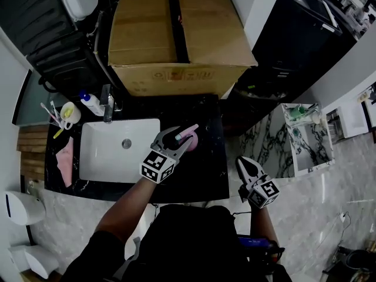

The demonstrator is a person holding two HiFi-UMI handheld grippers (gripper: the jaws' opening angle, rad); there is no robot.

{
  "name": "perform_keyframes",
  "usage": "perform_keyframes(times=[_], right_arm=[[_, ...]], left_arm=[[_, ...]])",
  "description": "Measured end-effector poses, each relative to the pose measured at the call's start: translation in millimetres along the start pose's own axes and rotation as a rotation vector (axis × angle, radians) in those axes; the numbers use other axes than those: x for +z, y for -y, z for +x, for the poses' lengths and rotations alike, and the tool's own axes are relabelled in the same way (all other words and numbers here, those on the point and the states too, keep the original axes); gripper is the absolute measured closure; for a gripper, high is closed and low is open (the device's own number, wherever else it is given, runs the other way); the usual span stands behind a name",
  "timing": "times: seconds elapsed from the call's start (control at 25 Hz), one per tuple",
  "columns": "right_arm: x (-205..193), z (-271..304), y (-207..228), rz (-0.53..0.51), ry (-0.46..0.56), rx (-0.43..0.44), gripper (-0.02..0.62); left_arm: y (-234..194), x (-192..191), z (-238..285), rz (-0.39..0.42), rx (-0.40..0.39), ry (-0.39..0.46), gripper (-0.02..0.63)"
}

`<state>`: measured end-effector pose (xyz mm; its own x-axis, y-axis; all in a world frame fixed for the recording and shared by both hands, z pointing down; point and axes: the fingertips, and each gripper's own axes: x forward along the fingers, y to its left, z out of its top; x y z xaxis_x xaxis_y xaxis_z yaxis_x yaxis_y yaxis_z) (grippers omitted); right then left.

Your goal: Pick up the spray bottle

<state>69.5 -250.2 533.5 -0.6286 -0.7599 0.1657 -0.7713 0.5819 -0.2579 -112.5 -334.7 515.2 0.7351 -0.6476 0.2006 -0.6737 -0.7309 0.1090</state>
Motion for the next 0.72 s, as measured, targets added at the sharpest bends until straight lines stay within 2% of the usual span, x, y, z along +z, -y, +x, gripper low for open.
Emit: perform_keyframes(times=[0.4, 0.56, 0.72], right_arm=[[2.4, -4.4, 7.3, 0.018, 0.009, -0.028, 0.569], [2.6, -2.7, 7.4, 0.018, 0.006, -0.027, 0.569], [2.3, -1.3, 7.4, 0.022, 0.003, -0.027, 0.569]], left_arm=[[-1.6, -0.9, 8.6, 0.022, -0.007, -0.008, 0.446], [1.5, -1.1, 10.1, 0.033, -0.022, -0.004, 0.486], [1.8, -0.5, 9.9, 0.032, -0.027, -0.001, 0.493]])
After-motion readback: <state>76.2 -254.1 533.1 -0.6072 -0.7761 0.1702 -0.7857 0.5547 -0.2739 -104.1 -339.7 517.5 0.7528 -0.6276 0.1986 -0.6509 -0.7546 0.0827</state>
